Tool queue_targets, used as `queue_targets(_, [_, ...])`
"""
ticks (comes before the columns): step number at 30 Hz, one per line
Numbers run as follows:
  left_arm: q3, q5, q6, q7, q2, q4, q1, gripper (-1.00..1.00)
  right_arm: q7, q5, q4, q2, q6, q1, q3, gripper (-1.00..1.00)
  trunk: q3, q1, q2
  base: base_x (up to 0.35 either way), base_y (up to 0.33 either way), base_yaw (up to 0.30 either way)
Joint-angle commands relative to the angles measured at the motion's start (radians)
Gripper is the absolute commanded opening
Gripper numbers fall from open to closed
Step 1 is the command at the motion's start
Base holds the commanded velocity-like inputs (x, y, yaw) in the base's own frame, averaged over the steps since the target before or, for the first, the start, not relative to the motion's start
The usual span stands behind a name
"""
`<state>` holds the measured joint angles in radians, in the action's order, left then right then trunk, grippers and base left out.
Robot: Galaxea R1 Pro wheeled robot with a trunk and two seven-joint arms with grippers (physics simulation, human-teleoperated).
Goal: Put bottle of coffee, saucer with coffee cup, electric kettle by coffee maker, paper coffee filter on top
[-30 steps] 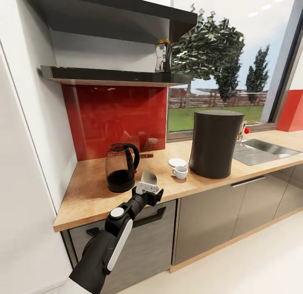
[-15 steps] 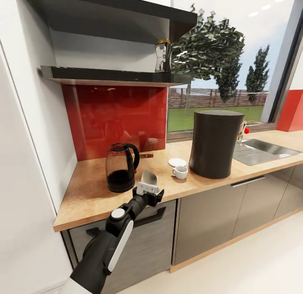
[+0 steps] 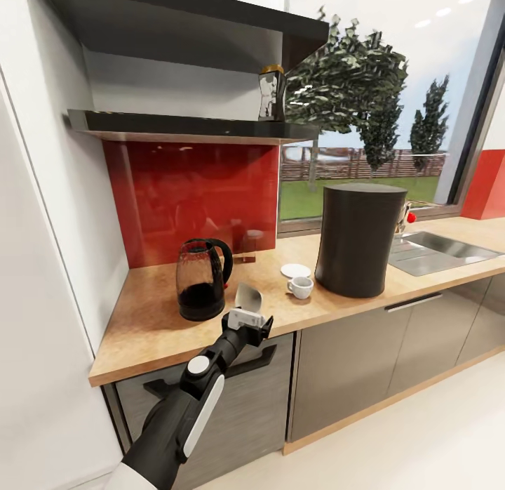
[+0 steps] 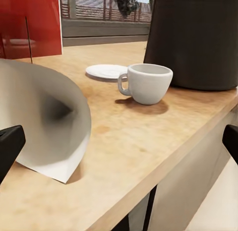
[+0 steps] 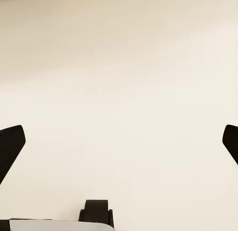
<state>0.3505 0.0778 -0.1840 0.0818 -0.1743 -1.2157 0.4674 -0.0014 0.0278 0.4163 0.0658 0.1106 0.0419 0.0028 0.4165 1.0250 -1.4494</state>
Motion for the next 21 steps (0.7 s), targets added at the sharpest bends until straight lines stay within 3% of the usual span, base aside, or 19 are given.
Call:
queue_targets(1, [-0.001,0.008,-0.006,0.003,0.0,-0.001,0.001,1.0,0.0,0.003,-0.001,0.0,0.003,0.001,0.0,1.0,0.001,0.0,-0.001,0.0,0.0,0.0])
queue_targets(11, [-0.001,0.008,-0.002,0.004,0.0,0.016,0.001,1.0,0.0,0.003,-0.001,0.0,0.003,0.0,0.0,1.0,0.001,0.0,-0.001,0.02,0.0,0.0])
queue_targets(21, [0.0,0.008,0.077,0.004,0.0,0.06,0.001,1.0,0.0,0.003,-0.001,0.0,0.003,0.0,0.0,1.0,0.001,0.0,-0.001,0.077,0.0,0.0])
